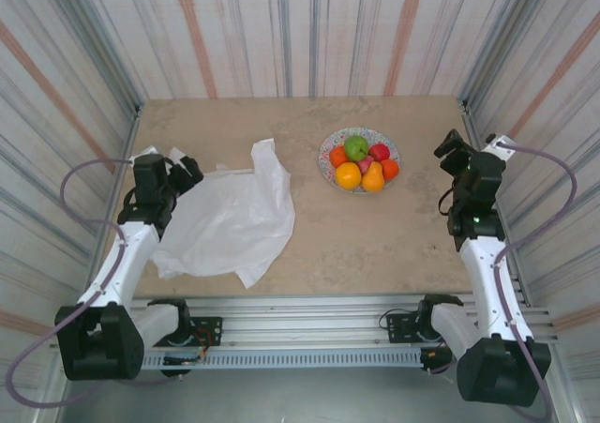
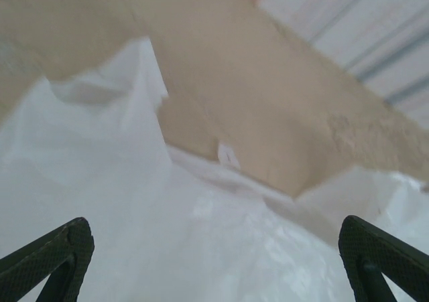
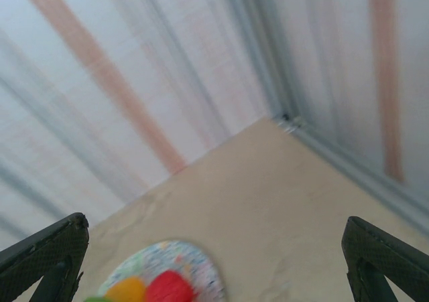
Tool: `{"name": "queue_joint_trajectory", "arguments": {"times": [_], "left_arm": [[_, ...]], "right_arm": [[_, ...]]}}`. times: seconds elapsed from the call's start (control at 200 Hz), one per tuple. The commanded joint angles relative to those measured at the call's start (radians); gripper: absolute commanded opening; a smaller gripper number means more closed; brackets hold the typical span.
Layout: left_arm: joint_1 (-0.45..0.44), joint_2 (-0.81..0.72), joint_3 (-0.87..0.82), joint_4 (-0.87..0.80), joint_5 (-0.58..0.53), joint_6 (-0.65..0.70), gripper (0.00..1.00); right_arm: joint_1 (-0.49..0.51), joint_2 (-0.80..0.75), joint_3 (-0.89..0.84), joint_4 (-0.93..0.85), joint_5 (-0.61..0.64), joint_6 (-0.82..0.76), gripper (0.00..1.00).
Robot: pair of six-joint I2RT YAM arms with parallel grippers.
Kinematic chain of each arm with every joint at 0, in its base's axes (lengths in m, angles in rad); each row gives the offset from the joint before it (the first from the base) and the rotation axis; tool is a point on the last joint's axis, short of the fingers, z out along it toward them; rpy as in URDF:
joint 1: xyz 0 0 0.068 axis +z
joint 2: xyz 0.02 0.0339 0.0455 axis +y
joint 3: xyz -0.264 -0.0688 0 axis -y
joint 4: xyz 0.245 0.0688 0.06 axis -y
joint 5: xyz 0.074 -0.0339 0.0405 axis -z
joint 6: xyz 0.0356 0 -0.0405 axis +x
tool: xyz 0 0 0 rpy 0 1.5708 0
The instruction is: Place the fruits into the plastic bag
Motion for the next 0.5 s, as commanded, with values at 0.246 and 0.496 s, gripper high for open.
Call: {"name": "queue_joint_trajectory", "arguments": {"times": [0.246,0.496], "left_arm": [[0.136,0.111,0.164,-0.386,0.184,0.086,0.99],[0.359,0.288,0.241,-0.469,0.205,0.096,0.97]], "right_arm": [[0.585,0.309,0.121,-0.073,-0.149,-0.046,0.99],[0.813,0.707,0.329,-0.086,-0.2,-0.103,0.99]]}}
